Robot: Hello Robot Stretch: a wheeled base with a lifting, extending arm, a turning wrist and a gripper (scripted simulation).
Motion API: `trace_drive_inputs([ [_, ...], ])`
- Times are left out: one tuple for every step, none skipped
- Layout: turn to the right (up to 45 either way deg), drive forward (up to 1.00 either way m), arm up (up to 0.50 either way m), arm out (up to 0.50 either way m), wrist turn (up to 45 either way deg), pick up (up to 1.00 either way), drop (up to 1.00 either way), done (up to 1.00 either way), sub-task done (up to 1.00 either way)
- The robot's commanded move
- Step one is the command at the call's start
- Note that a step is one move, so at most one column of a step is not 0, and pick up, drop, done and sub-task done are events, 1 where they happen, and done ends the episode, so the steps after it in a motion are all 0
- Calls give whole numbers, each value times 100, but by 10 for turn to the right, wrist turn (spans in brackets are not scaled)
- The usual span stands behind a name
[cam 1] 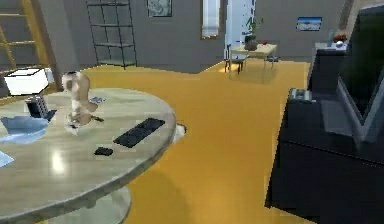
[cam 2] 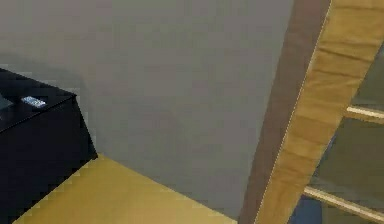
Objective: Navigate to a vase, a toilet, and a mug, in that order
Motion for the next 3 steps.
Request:
trace_drive_inputs([
  [60,0,0,0,0,0,0,0,0],
  [0,100,0,0,0,0,0,0,0],
  [180,0,0,0,0,0,0,0,0],
])
